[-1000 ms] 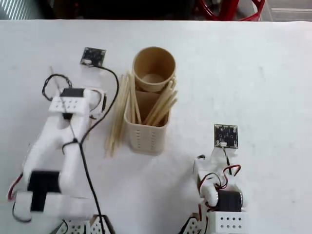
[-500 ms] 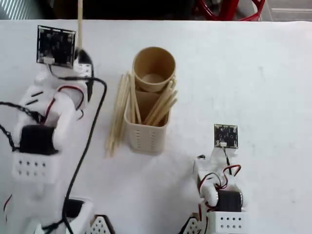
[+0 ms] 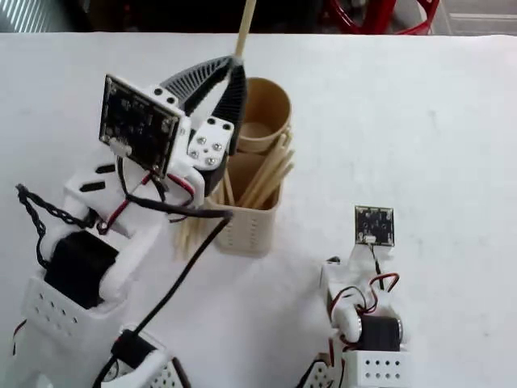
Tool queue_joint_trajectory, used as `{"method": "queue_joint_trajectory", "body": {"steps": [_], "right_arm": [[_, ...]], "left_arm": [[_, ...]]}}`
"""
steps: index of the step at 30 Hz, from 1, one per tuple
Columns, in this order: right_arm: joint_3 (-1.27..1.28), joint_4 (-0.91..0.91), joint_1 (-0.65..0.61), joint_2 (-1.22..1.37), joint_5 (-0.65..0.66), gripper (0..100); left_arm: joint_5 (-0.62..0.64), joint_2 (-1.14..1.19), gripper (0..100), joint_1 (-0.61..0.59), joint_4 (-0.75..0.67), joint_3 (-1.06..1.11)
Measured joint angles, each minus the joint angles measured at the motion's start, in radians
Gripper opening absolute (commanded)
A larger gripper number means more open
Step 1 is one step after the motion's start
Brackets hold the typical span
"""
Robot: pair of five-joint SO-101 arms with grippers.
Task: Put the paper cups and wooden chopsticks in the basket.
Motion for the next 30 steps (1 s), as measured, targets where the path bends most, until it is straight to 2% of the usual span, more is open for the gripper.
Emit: {"method": "queue_joint_trajectory", "body": {"steps": [8,12,30], "right_arm": [[0.000,0.000,0.000,0.000,0.000,15.9],[0.000,0.000,0.000,0.000,0.000,15.9],[0.000,0.000,0.000,0.000,0.000,15.9]], "left_arm": [[0.000,-0.002,3,0.003,-0.032,0.038],[0.000,-0.002,8,0.003,-0.032,0.038],[-0.006,-0.002,8,-0.012,-0.009,0.038]]}}
